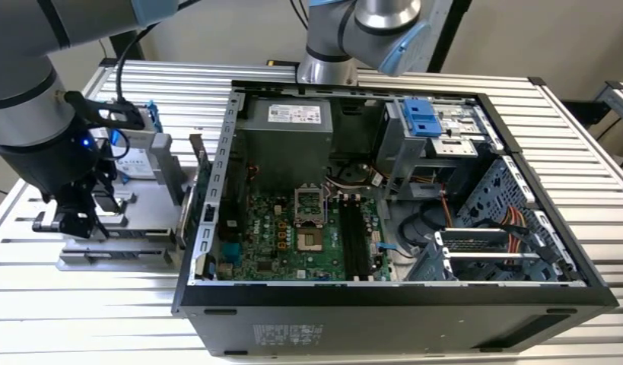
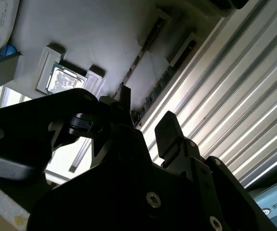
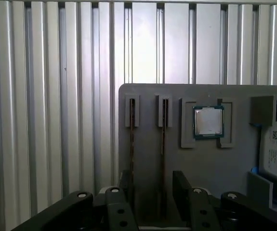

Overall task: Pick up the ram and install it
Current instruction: 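Pick up the ram and move it above insertion slot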

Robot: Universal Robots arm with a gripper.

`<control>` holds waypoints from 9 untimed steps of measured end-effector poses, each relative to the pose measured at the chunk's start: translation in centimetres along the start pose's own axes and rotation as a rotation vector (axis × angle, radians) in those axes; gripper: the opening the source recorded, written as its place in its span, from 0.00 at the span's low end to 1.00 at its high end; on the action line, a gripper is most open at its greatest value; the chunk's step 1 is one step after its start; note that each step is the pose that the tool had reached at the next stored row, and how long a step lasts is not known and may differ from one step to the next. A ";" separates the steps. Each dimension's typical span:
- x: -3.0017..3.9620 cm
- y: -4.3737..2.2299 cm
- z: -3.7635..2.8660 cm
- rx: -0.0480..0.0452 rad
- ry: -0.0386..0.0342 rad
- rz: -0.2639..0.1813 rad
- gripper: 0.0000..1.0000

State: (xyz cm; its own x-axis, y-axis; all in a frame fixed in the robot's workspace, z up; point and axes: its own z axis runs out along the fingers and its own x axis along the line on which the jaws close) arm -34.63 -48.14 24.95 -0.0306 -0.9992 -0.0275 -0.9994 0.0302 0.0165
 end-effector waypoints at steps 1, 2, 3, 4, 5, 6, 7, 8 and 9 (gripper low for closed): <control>0.00 0.00 0.07 0.0001 0.0001 0.006 1.00; 0.00 0.00 0.17 0.0007 -0.0001 0.010 1.00; 0.01 0.00 0.23 0.0008 0.0000 0.012 1.00; 0.01 0.00 0.30 0.0012 -0.0002 0.012 1.00; 0.01 0.00 0.36 0.0015 0.0000 0.012 1.00; 0.01 -0.01 0.47 0.0022 -0.0002 0.012 1.00; 0.01 -0.01 0.54 0.0022 0.0000 0.012 1.00; 0.02 -0.01 0.64 0.0025 -0.0001 0.012 1.00; 0.02 -0.01 0.75 0.0025 -0.0001 0.012 1.00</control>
State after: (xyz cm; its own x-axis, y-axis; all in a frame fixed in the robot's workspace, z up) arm -34.63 -48.14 24.20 -0.0424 -0.9987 -0.0274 -0.9990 0.0421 0.0143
